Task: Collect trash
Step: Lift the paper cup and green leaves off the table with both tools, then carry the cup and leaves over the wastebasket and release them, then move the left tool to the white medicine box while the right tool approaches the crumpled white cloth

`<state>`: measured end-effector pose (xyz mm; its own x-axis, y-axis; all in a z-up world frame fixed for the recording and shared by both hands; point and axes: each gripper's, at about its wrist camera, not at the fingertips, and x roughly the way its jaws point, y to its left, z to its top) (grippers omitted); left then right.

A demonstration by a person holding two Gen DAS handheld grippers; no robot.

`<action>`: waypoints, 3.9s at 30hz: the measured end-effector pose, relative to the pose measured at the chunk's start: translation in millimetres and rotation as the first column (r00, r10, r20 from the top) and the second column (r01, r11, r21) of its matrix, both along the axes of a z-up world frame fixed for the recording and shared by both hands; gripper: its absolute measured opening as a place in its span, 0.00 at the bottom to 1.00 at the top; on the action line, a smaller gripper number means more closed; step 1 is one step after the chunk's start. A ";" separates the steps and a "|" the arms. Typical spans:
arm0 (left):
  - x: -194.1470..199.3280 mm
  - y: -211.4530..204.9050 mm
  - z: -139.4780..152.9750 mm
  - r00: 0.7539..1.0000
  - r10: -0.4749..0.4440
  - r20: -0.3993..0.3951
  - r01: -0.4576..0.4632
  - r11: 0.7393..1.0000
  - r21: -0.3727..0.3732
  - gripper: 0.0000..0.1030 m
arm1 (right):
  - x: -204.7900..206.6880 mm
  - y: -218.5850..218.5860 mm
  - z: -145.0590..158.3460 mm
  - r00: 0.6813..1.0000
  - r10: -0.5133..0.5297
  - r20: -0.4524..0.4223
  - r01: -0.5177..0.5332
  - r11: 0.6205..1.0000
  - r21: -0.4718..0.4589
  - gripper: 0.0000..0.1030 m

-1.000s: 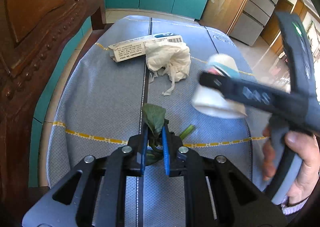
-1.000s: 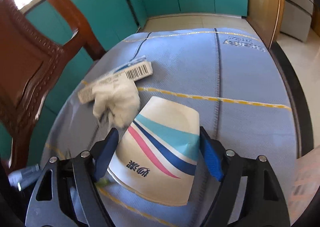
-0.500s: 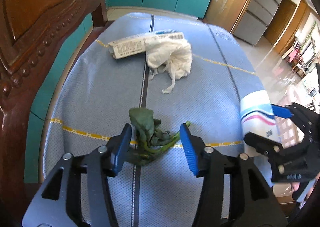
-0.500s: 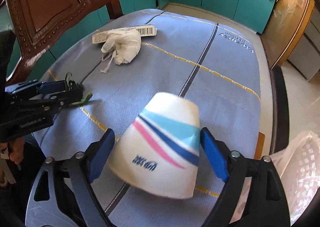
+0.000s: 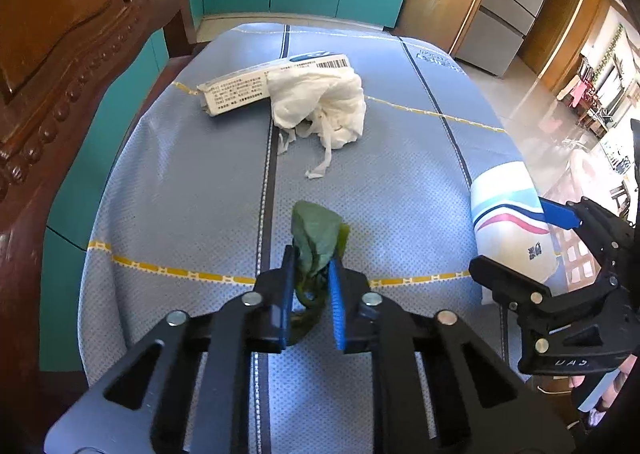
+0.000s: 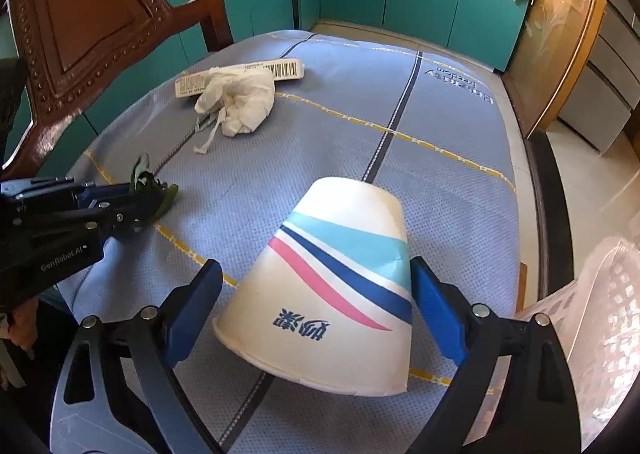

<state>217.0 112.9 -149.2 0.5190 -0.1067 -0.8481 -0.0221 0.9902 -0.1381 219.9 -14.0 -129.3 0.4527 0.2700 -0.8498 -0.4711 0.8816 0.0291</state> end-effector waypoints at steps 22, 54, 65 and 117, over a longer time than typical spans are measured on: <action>-22.2 -18.7 39.9 0.968 -0.030 0.248 -0.021 0.980 0.199 0.15 | -24.8 -4.0 30.8 0.993 -0.008 0.119 0.008 1.000 -0.006 0.78; -49.1 -185.0 107.8 0.858 -0.327 0.396 0.270 0.943 0.194 0.15 | -102.7 -246.1 106.7 0.867 -0.416 0.275 0.395 0.910 0.129 0.78; -33.8 -299.5 76.6 0.788 -0.533 0.308 0.524 0.843 0.121 0.15 | -125.0 -301.3 87.7 0.850 -0.473 0.231 0.452 0.881 0.139 0.78; 132.7 45.0 61.7 0.948 0.162 0.275 -0.201 0.973 0.118 0.75 | 89.2 63.4 -18.5 1.000 -0.001 -0.002 0.001 0.951 0.309 0.31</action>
